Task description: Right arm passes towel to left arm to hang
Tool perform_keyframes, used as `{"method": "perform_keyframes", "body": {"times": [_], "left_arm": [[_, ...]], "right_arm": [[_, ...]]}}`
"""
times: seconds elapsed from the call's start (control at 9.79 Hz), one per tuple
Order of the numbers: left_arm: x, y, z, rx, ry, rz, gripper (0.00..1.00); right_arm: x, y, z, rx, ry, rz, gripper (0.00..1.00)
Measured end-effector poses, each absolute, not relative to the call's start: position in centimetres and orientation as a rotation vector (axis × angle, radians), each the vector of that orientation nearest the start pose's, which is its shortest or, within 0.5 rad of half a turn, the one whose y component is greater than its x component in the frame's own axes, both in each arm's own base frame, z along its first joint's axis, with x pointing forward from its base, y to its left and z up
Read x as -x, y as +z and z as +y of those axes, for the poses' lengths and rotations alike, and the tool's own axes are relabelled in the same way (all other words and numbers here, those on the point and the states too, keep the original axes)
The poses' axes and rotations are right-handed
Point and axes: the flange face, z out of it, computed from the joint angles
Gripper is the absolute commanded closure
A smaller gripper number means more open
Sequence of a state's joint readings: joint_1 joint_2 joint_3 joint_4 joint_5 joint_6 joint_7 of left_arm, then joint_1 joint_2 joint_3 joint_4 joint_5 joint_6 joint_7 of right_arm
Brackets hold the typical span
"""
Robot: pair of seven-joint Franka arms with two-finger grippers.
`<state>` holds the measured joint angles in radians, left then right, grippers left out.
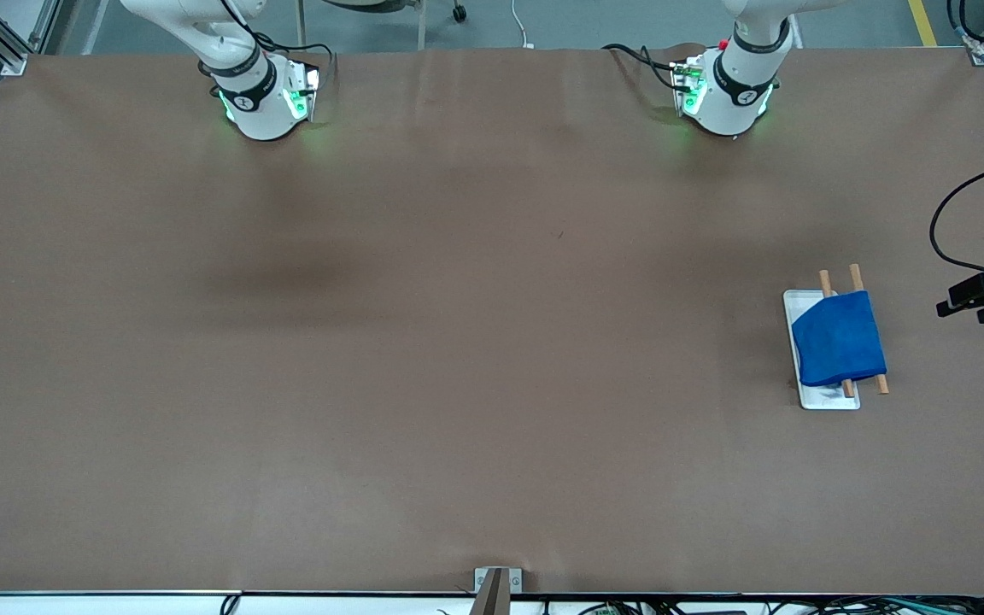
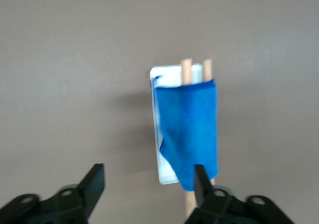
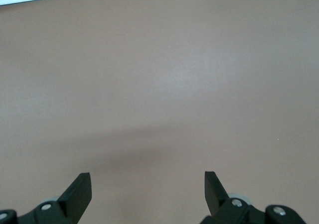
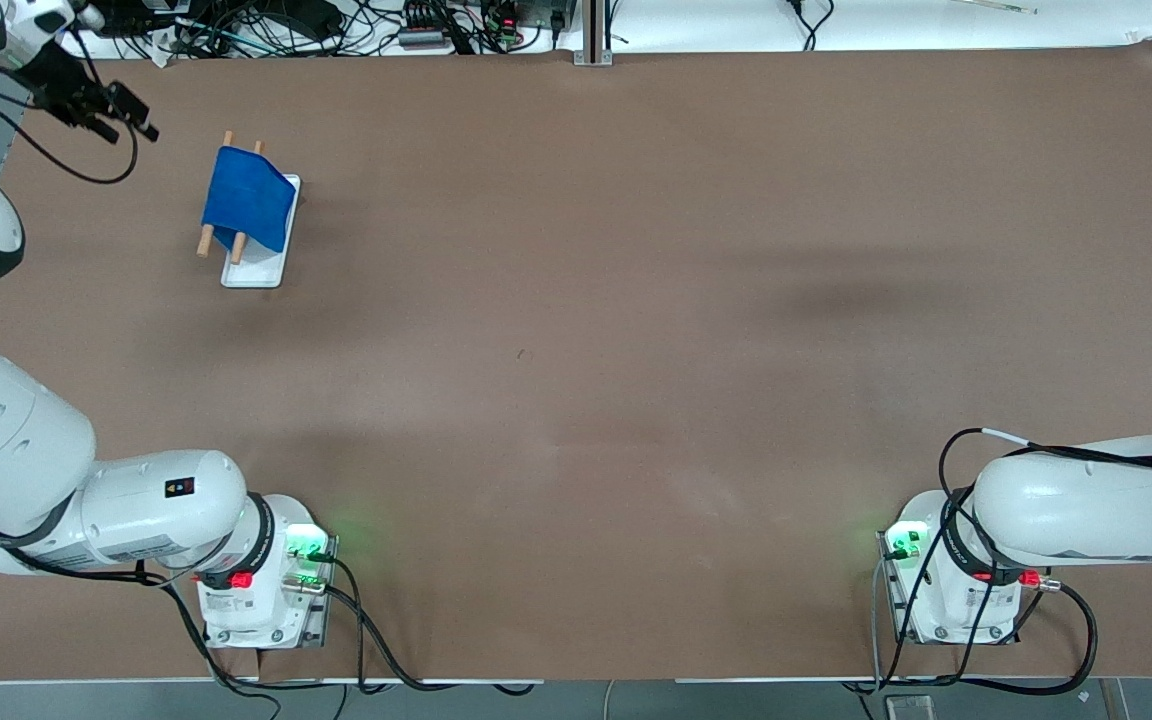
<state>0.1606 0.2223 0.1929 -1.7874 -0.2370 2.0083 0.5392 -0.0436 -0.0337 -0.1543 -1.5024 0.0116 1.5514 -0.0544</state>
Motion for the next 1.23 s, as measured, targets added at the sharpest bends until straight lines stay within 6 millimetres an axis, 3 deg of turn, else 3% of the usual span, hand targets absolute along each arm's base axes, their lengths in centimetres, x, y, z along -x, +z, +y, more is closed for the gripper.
{"method": "perform_keyframes", "body": {"times": [0.2,0.51,0.92,1.02,1.23], "left_arm": [[-59.6,47.9,13.7,3.232,-0.18,0.082,0.0],[-58.4,54.9,6.0,3.205,-0.292,0.07,0.0],[-56.0,66.4,-0.6,3.14,-0.204,0.098,0.0],[-55.2,68.0,-1.6,3.141,-0.177,0.101,0.0],[-53.7,69.4,-2.4,3.146,-0.122,0.045,0.0]], "right_arm": [[-53.7,66.0,-11.1,3.136,-0.083,0.235,0.0],[-54.2,64.6,-11.2,3.129,-0.042,0.311,0.0],[-54.3,64.4,-11.1,3.128,-0.033,0.321,0.0],[-54.3,64.6,-10.8,3.131,-0.039,0.313,0.0],[-54.3,65.3,-10.3,3.155,-0.059,0.295,0.0]]}}
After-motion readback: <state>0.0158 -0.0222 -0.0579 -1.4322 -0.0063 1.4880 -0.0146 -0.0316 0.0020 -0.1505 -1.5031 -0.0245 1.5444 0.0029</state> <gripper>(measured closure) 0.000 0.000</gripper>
